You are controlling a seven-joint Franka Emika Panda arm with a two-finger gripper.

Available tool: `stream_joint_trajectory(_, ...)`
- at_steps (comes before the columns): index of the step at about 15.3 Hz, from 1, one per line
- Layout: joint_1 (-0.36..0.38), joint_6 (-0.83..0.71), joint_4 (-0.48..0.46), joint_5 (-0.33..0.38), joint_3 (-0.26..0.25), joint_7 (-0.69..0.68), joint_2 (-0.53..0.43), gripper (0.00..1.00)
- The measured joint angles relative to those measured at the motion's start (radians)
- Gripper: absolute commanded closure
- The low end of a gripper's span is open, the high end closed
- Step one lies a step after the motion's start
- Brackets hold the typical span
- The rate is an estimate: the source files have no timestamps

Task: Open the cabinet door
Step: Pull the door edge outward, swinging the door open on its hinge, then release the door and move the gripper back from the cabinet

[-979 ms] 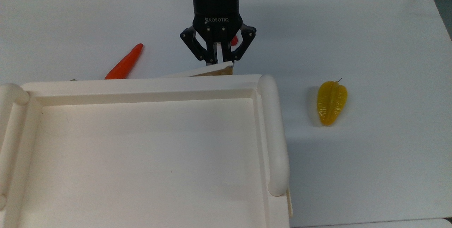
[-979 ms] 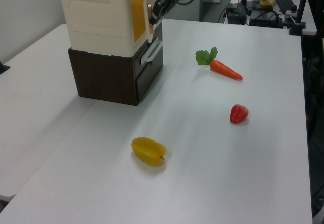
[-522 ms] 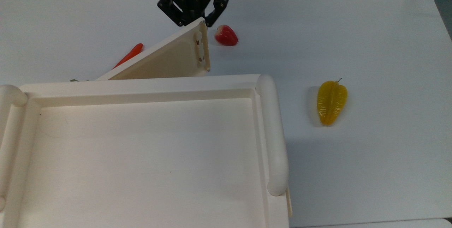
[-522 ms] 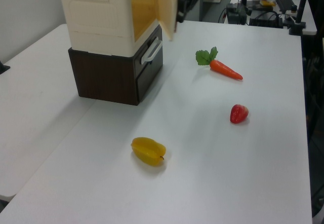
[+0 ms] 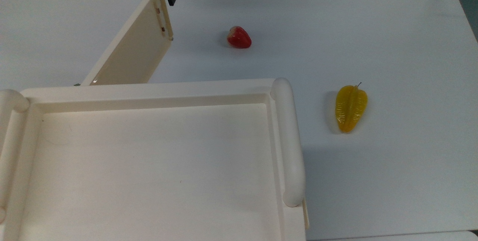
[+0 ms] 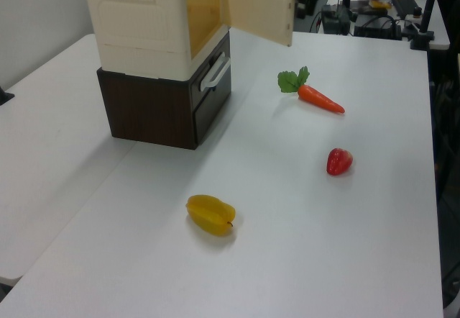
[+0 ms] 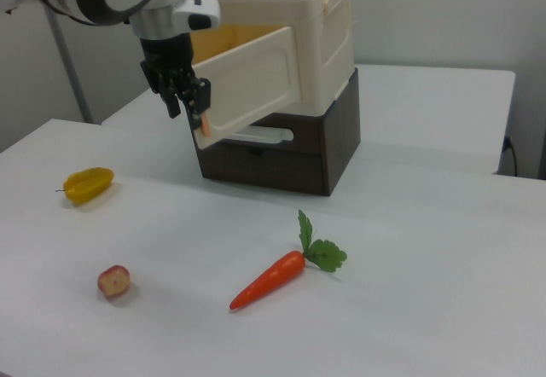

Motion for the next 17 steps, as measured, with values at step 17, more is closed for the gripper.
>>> stream_joint_trajectory(17, -0.06, -0.145, -0.031, -0.174, 0.008, -0.079, -0.044, 0.0)
